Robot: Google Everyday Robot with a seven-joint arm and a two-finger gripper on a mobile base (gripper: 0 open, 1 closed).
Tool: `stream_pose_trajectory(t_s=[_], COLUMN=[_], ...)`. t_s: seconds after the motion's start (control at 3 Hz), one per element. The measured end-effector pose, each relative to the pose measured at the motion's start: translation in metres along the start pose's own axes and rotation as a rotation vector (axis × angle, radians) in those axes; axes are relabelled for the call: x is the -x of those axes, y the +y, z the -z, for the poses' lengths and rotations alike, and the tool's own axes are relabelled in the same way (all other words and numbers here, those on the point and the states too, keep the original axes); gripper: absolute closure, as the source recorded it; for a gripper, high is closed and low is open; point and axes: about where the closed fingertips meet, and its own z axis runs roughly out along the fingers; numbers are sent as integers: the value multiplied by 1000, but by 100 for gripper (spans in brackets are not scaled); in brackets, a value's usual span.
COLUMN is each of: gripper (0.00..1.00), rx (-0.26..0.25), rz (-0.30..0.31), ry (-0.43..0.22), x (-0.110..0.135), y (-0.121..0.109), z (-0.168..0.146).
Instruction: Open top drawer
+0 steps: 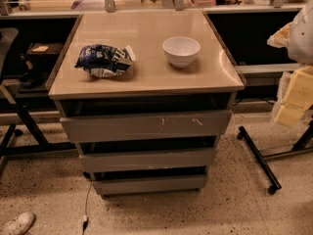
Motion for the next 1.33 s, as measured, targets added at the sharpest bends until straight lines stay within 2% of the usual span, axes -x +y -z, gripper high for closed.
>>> stream_pose_trajectory(t_s=[0.33,0.67,1.0,1.33], gripper=[0,0,0,0], rx=[0,2,33,99], rz=[0,-13,13,31], ry=[0,-3,14,19], x=[0,0,11,25], y=[0,9,25,38], z=[0,-15,-69,-137])
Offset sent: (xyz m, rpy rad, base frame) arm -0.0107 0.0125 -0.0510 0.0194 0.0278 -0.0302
